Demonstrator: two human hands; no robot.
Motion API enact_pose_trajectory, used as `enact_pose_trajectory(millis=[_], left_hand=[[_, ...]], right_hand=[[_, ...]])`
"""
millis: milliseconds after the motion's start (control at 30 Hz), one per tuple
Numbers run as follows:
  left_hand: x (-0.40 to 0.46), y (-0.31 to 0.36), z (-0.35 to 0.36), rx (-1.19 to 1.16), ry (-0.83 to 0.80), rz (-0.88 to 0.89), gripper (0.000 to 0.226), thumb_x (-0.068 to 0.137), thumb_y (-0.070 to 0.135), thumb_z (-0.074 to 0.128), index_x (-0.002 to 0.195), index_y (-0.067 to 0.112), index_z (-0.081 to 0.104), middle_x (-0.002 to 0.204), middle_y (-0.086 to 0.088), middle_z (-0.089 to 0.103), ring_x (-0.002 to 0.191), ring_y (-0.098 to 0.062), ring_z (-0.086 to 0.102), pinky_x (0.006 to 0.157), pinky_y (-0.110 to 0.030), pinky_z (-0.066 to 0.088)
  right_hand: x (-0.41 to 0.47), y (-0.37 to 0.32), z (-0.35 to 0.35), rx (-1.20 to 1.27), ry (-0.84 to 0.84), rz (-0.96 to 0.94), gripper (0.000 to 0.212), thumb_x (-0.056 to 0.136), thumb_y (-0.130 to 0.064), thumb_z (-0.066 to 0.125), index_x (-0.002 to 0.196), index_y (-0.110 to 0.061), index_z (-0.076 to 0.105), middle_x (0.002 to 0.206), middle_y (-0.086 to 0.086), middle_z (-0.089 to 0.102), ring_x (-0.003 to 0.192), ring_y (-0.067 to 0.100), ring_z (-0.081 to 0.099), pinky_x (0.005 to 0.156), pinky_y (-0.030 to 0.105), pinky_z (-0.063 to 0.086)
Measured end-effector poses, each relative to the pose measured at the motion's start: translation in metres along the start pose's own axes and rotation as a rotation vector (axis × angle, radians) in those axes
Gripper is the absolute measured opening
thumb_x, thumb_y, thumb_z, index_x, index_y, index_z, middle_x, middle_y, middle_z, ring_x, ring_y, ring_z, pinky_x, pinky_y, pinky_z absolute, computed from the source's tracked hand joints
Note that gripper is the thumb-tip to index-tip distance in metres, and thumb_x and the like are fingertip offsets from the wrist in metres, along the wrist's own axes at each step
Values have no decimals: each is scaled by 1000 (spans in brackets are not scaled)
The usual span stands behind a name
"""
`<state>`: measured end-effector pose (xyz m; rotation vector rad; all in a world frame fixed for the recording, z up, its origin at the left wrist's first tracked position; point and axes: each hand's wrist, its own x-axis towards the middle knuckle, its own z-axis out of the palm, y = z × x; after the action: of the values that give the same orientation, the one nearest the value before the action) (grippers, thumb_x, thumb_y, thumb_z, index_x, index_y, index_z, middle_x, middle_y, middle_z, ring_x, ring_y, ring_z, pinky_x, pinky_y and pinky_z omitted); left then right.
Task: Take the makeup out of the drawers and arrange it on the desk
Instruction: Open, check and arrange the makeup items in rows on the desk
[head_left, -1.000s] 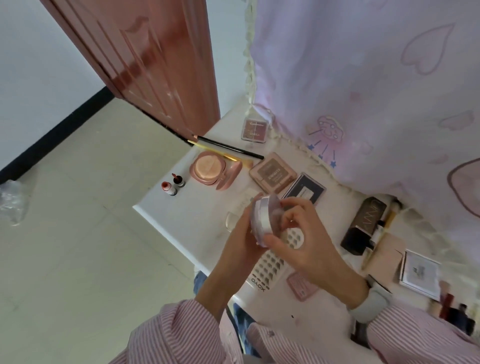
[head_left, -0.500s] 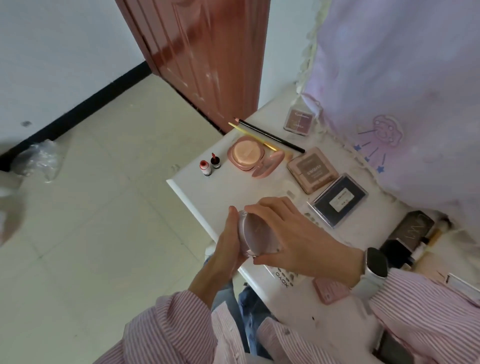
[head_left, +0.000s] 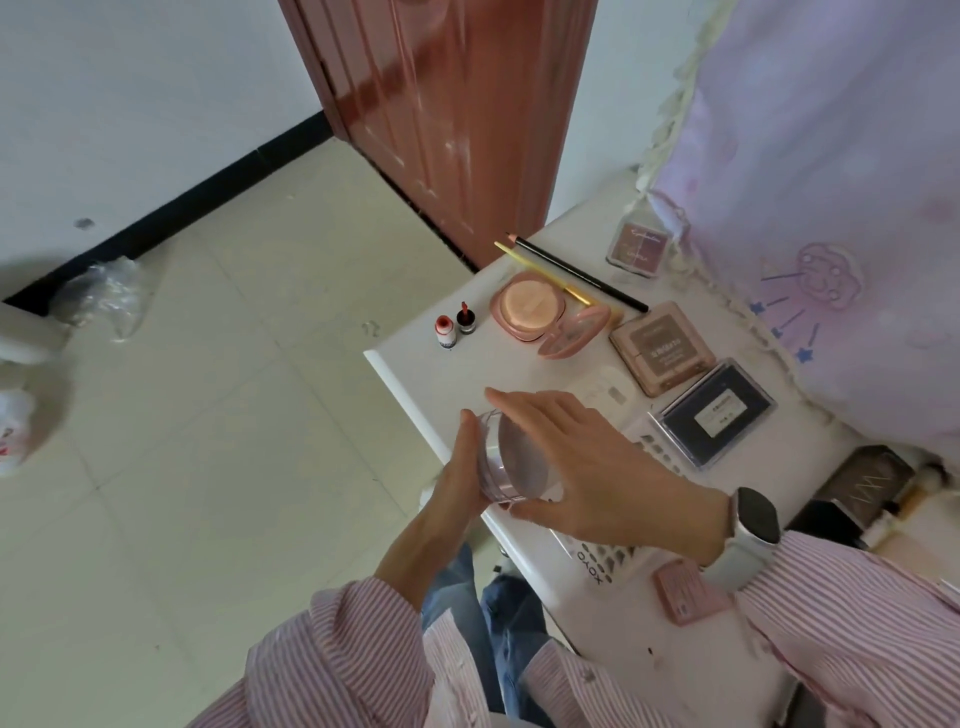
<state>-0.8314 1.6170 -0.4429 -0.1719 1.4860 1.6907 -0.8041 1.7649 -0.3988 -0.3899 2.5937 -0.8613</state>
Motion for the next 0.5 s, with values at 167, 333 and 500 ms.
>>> enact_pose_trajectory(millis=[167,333,500], left_hand=[[0,1,1,-12,-42,52,62,85,62,12,102,40,67,107,-32,55,101,-37,53,98,-47,42],[6,4,-5,-15,-26,-11,63,90,59,14,94,34,72,94,-15,69,92,-35,58,88,-51,45],[13,10,-12,65,-61,-73,61,88,61,17,98,23,63,77,-12,63,68,-25,54,56,-29,40]], right_hand=[[8,3,2,96,10,204,86,78,-61,54,143,-33,7,139,-3,31,124,12,39,98,31,41],[11,6,0,-202,44,-42,88,76,-44,63,142,-32,6,127,4,40,110,22,48,89,34,45],[10,17,8,-384,184,-254,94,58,-30,80,136,-21,28,124,7,41,109,27,53,81,37,52]])
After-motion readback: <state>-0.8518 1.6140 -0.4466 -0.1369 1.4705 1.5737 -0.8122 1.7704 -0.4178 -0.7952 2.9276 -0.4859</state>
